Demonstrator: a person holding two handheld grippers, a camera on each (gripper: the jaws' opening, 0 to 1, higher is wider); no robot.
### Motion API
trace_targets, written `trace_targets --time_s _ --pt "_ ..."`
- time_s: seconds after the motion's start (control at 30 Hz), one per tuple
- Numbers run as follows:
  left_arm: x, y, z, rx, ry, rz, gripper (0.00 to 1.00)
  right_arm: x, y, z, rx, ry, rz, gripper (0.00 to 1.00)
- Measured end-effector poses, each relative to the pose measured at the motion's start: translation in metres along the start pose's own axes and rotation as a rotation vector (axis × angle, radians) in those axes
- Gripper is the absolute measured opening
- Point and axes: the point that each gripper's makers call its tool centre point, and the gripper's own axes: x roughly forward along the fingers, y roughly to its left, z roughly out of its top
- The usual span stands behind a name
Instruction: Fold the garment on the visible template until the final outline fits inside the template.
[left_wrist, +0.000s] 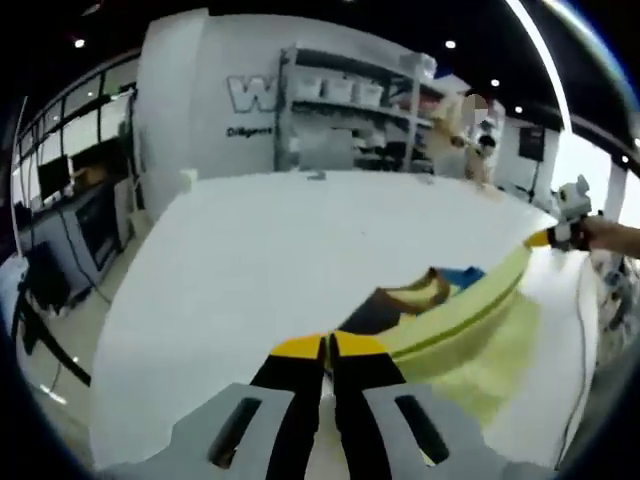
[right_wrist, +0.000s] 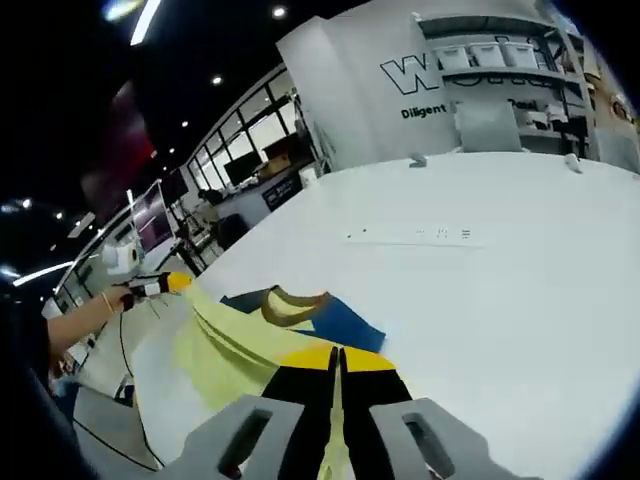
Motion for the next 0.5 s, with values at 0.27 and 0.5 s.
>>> trace_targets --time_s 0.27,0.5 --pt "0.02 0.0 -0.016 0.009 0.051 0.005 0.0 0.017 -0.015 -0.009 0.037 0.01 -0.025 0.0" --pt "0.029 0.002 -0.021 0.034 0.063 -0.054 0.0 0.026 -0.025 -0.011 0.073 -0.001 -0.048 0.0"
